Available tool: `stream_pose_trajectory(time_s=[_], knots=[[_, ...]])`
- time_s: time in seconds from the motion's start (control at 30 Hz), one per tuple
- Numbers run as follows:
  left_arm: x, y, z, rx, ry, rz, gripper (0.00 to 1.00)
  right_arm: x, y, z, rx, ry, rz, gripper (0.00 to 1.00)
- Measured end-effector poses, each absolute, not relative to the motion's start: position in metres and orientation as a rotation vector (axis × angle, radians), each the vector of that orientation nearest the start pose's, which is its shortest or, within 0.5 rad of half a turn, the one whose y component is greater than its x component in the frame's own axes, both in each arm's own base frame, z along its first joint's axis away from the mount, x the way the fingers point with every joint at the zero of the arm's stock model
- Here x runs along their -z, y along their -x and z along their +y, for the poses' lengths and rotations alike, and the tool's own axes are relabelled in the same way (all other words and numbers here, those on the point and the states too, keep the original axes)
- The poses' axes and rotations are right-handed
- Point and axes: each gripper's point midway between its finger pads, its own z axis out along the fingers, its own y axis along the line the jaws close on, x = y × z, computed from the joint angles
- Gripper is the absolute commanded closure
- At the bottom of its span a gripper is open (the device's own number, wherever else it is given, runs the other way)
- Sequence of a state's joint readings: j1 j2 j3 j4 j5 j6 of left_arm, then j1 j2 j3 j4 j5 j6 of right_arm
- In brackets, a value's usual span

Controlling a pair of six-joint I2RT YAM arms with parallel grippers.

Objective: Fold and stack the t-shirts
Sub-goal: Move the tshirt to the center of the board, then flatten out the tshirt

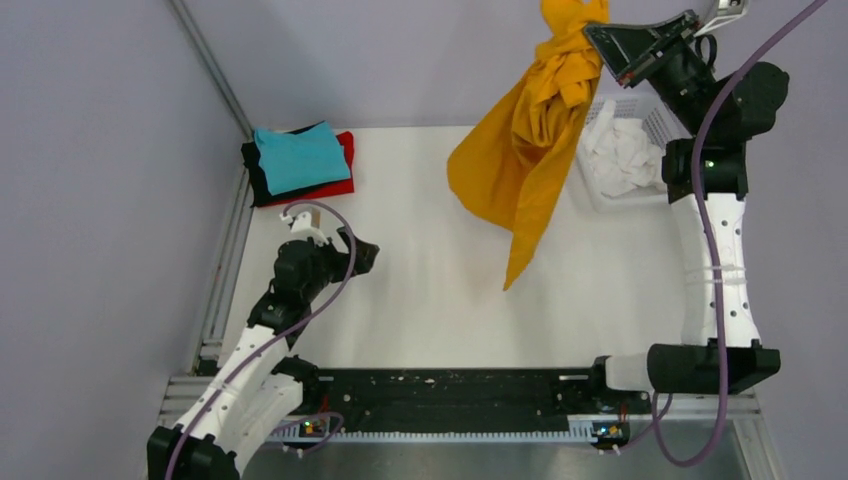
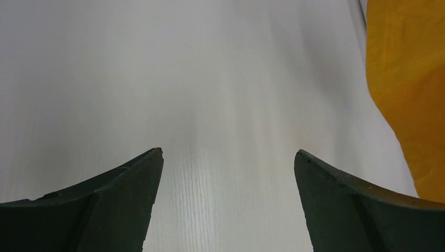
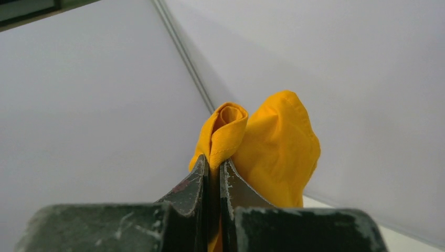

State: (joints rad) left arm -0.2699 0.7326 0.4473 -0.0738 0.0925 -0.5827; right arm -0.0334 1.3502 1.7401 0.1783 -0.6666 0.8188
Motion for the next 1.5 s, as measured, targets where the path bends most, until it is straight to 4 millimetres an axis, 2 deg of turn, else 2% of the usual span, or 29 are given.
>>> stream_pose_trajectory(time_s=[0.1, 0.17, 0.27, 0.3, 0.37, 0.43, 0.47, 0.5, 0.6, 0.63, 0.67, 0.7, 0.73, 0.8, 0.87, 0.97, 1.03, 1.1, 1.17, 1.27, 1.4, 1.5], knots=[[-0.155, -0.274, -0.116, 0.649, 0.252, 1.986, 0.01, -0.591, -0.338, 0.134, -1.09, 0.198, 1.18, 1.0], [-0.152, -0.274, -0.117, 0.646, 0.255, 1.998, 0.01, -0.575, -0.327, 0.149, -1.132, 0.216, 1.193, 1.0], [-0.145, -0.275, -0.117, 0.641, 0.262, 2.022, 0.01, -0.538, -0.309, 0.179, -1.189, 0.258, 1.249, 1.0], [-0.144, -0.275, -0.117, 0.64, 0.264, 2.027, 0.01, -0.518, -0.305, 0.188, -1.2, 0.262, 1.281, 1.0], [-0.139, -0.276, -0.117, 0.638, 0.271, 2.044, 0.01, -0.469, -0.303, 0.202, -1.212, 0.243, 1.37, 0.95], [-0.136, -0.276, -0.118, 0.637, 0.277, 2.054, 0.01, -0.414, -0.31, 0.206, -1.203, 0.189, 1.467, 0.91], [-0.135, -0.276, -0.118, 0.638, 0.278, 2.059, 0.01, -0.374, -0.318, 0.204, -1.186, 0.129, 1.532, 0.88], [-0.134, -0.276, -0.118, 0.64, 0.279, 2.063, 0.01, -0.327, -0.324, 0.201, -1.162, 0.055, 1.621, 0.84], [-0.132, -0.276, -0.12, 0.649, 0.275, 2.075, 0.01, -0.18, -0.328, 0.182, -1.04, -0.188, 1.948, 0.56], [-0.131, -0.276, -0.121, 0.654, 0.272, 2.079, 0.01, -0.143, -0.323, 0.176, -0.996, -0.25, 2.047, 0.49], [-0.129, -0.276, -0.123, 0.659, 0.269, 2.087, 0.01, -0.11, -0.315, 0.169, -0.944, -0.299, 2.144, 0.43], [-0.127, -0.276, -0.124, 0.666, 0.265, 2.094, 0.01, -0.088, -0.307, 0.164, -0.898, -0.327, 2.22, 0.38], [-0.124, -0.276, -0.126, 0.676, 0.26, 2.107, 0.01, -0.078, -0.302, 0.159, -0.86, -0.335, 2.26, 0.31], [-0.117, -0.276, -0.129, 0.685, 0.256, 2.138, 0.01, -0.082, -0.304, 0.155, -0.819, -0.314, 2.25, 0.17], [-0.111, -0.277, -0.132, 0.69, 0.255, 2.167, 0.01, -0.098, -0.307, 0.149, -0.781, -0.282, 2.198, 0.03], [-0.108, -0.276, -0.135, 0.707, 0.246, 2.188, 0.01, -0.129, -0.307, 0.136, -0.715, -0.262, 2.09, 0.01], [-0.109, -0.276, -0.138, 0.725, 0.236, 2.188, 0.01, -0.163, -0.303, 0.124, -0.674, -0.257, 1.967, 0.01], [-0.111, -0.276, -0.14, 0.742, 0.228, 2.182, 0.01, -0.19, -0.294, 0.111, -0.641, -0.257, 1.857, 0.01], [-0.111, -0.277, -0.142, 0.751, 0.223, 2.18, 0.01, -0.205, -0.282, 0.099, -0.608, -0.26, 1.774, 0.01], [-0.111, -0.279, -0.146, 0.773, 0.218, 2.18, 0.01, -0.212, -0.265, 0.085, -0.569, -0.27, 1.702, 0.01], [-0.104, -0.285, -0.158, 0.832, 0.214, 2.203, 0.01, -0.202, -0.255, 0.076, -0.53, -0.287, 1.695, 0.01], [-0.092, -0.296, -0.176, 0.864, 0.207, 2.273, 0.01, -0.196, -0.252, 0.072, -0.507, -0.294, 1.711, 0.01]])
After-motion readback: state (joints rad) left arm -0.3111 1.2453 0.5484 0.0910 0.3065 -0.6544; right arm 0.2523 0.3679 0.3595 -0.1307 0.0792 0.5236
